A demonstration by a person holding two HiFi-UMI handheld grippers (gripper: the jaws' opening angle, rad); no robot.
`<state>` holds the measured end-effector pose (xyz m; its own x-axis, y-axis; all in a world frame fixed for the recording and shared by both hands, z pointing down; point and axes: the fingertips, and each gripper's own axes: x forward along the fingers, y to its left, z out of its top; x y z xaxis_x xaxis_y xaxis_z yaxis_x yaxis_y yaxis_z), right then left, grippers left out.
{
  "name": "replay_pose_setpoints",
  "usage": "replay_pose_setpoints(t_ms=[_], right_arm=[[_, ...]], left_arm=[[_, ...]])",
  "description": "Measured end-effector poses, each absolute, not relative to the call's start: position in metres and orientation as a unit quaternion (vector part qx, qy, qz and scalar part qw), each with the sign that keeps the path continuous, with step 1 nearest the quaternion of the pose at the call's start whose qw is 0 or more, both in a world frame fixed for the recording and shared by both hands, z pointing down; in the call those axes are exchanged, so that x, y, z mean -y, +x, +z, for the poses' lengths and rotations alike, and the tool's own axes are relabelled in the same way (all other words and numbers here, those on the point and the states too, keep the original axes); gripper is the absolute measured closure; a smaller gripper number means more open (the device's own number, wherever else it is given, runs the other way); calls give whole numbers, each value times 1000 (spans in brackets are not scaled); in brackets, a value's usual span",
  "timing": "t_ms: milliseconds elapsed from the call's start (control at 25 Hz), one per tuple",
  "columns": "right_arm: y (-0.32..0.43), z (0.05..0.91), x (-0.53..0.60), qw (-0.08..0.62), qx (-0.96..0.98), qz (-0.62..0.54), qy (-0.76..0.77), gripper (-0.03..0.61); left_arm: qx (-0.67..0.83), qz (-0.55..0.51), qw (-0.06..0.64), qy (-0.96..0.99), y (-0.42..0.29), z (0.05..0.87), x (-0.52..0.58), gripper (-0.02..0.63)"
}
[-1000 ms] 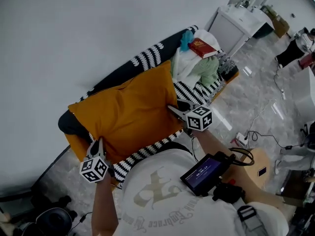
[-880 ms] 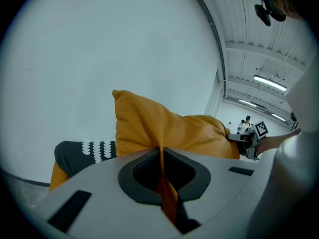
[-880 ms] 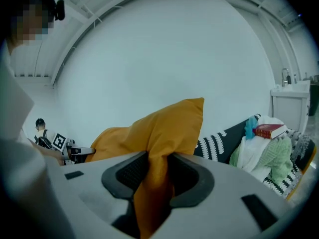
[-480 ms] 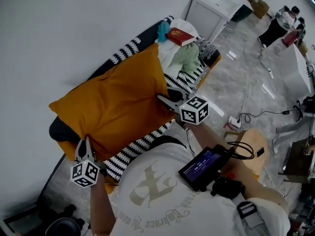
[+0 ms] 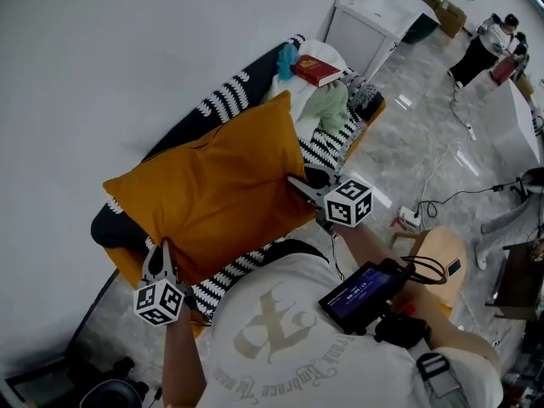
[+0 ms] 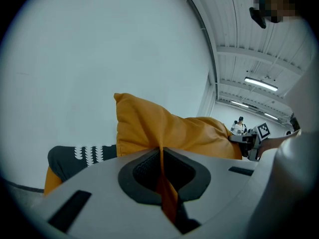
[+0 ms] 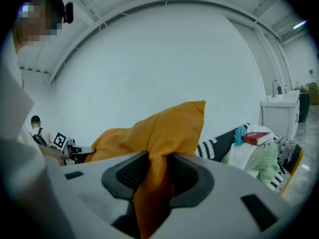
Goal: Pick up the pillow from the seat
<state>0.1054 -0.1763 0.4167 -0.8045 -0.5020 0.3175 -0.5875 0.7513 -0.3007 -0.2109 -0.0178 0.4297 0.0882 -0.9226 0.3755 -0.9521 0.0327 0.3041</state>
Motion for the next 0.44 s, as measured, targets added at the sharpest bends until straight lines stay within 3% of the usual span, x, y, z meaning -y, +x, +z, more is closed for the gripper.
replay_pose_setpoints(t_ms=[440], right_arm=[[78,423,179,119,935,195,271,428]], left_arm=[[693,22,247,677,-231,434,6,597]])
